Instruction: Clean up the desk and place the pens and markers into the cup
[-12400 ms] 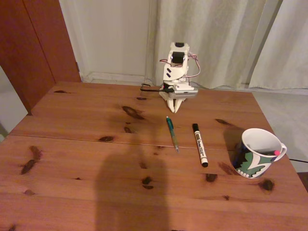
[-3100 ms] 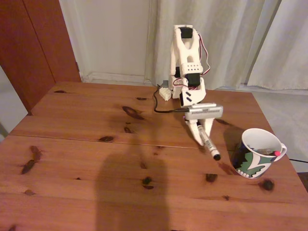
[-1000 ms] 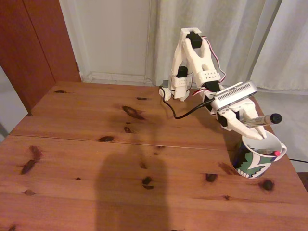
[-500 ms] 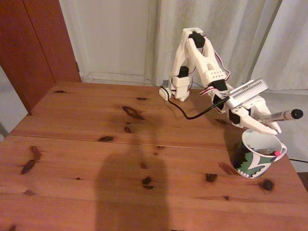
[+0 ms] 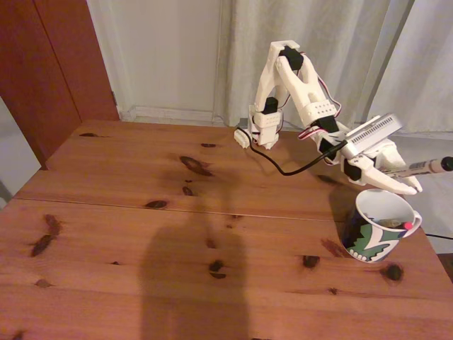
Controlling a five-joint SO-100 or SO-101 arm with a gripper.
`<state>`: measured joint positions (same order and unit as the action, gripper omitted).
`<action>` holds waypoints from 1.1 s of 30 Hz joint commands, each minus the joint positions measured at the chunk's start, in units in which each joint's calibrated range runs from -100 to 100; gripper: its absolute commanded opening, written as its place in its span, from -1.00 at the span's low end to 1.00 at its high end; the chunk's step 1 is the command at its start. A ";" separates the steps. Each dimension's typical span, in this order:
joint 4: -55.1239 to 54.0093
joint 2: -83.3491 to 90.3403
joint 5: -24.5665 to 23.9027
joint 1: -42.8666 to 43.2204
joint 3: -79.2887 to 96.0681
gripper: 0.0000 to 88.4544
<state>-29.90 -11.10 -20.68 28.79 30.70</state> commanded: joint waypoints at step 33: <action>-0.93 -10.54 1.98 -0.60 -10.59 -0.77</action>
<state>-29.90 -22.88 -19.32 28.71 20.34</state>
